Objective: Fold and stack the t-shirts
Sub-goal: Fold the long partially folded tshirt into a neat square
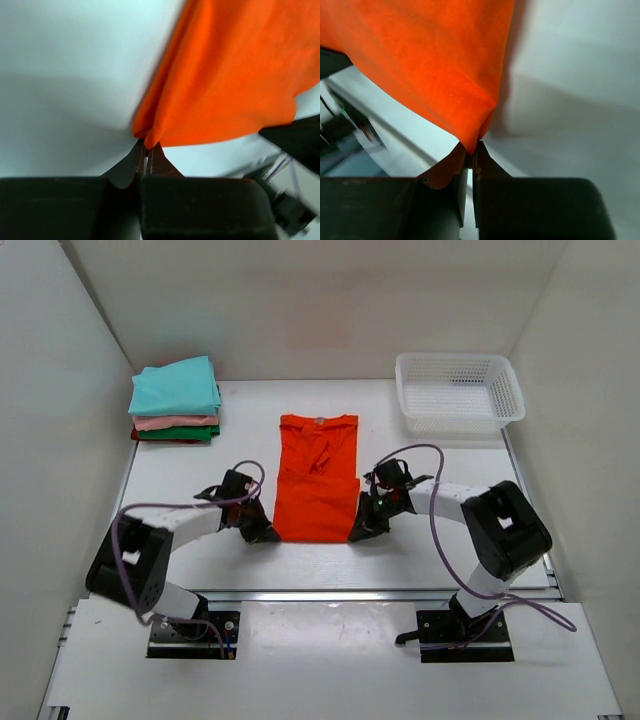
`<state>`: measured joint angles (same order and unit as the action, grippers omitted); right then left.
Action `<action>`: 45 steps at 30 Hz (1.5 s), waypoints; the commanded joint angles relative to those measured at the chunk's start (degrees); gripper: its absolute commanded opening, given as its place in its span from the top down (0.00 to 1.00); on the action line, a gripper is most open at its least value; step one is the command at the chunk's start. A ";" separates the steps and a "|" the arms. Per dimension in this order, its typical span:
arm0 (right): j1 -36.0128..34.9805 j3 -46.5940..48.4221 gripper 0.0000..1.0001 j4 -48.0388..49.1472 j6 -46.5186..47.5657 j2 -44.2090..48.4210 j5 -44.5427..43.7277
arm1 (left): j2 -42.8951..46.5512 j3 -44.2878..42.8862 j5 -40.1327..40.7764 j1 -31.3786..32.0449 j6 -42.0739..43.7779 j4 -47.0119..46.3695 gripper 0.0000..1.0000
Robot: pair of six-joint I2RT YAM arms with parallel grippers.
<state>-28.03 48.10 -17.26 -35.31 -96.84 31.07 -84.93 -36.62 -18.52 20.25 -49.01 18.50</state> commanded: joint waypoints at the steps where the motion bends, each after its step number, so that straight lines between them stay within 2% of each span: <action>1: -1.76 -4.32 1.00 -9.01 6.65 7.16 1.71 | 11.68 4.79 1.82 3.37 -0.37 9.25 1.00; 3: -3.17 -7.83 1.00 -11.47 8.32 10.52 2.58 | 17.30 6.12 2.79 7.07 -2.04 13.73 1.00; 7: -4.40 -9.95 1.00 -17.97 9.12 18.43 4.70 | 29.26 7.97 1.74 8.23 -6.61 20.59 1.00; 9: -3.35 -9.25 1.00 -20.62 9.73 22.38 5.32 | 31.56 5.08 2.44 7.27 -6.10 24.11 1.00; 12: -0.46 -4.16 1.00 -25.79 10.96 23.28 6.28 | 29.91 -1.93 2.35 5.59 -4.86 26.14 1.00; 16: 2.89 7.06 1.00 -30.11 15.25 18.45 7.16 | 22.02 -10.74 0.78 3.66 -4.25 22.47 1.00; 20: 8.33 21.21 1.00 -32.66 19.04 8.53 6.81 | 11.13 -21.17 -0.72 -1.35 -2.06 19.82 1.00; 22: 11.41 27.79 1.00 -33.19 20.27 1.51 6.20 | 5.60 -28.12 -0.90 -4.85 -0.65 18.95 1.00; 24: 13.25 35.46 1.00 -33.11 20.19 -5.16 5.68 | -3.71 -34.70 0.85 -6.80 1.02 18.76 1.00; 27: 15.46 51.95 0.99 -31.18 18.97 -17.31 4.27 | -15.66 -45.27 2.53 -8.56 2.26 16.41 1.00; 28: 16.16 54.80 0.98 -30.13 17.66 -22.38 4.26 | -18.15 -49.12 2.27 -9.69 2.26 15.43 1.00; 29: 16.69 60.48 0.85 -29.60 17.12 -26.43 4.18 | -22.78 -53.86 1.57 -10.66 2.34 14.99 0.84; 30: 17.04 66.63 0.76 -30.02 16.25 -28.47 2.70 | -27.00 -56.60 0.86 -11.28 2.08 15.59 0.35; 31: 17.48 73.65 0.63 -30.90 15.98 -32.06 2.25 | -30.61 -60.98 0.51 -11.46 2.69 15.51 0.01; 32: 17.31 76.68 0.56 -33.52 15.54 -35.67 1.81 | -32.22 -64.85 -0.19 -12.07 3.22 16.38 0.01; 33: 17.92 83.41 0.52 -34.76 15.19 -38.31 1.02 | -34.15 -66.02 -1.07 -12.60 3.83 17.09 0.01; 34: 18.27 86.09 0.47 -37.30 15.53 -39.30 0.58 | -34.69 -66.99 -1.16 -12.86 4.19 17.09 0.01; 36: 18.28 89.36 0.46 -39.25 16.32 -39.58 -0.04 | -32.60 -63.24 -3.17 -13.83 4.45 11.68 0.01; 38: 17.75 85.17 0.46 -38.65 18.24 -36.25 -2.23 | -29.08 -52.47 -7.04 -14.79 2.88 4.55 0.01; 39: 17.75 79.75 0.46 -37.25 18.87 -33.01 -2.42 | -26.89 -50.15 -9.40 -15.24 2.44 0.78 0.01; 40: 17.84 73.00 0.49 -34.10 18.96 -29.32 -2.07 | -24.52 -43.17 -10.82 -15.85 1.91 -1.60 0.01; 42: 17.57 63.67 0.53 -27.25 18.35 -24.40 -0.84 | -22.05 -38.73 -12.75 -16.55 2.52 -2.76 0.02; 44: 17.49 54.95 0.55 -24.77 17.82 -20.95 0.21 | -18.80 -34.95 -12.85 -16.47 4.62 -3.12 0.01; 45: 17.57 53.52 0.55 -24.15 17.99 -19.28 0.48 | -18.09 -33.27 -12.24 -16.38 4.89 -3.38 0.01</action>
<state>-9.96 106.80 -47.07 -17.78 -121.95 30.61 -109.56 -73.12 -27.40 3.81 -46.24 20.62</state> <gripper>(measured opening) 0.456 0.981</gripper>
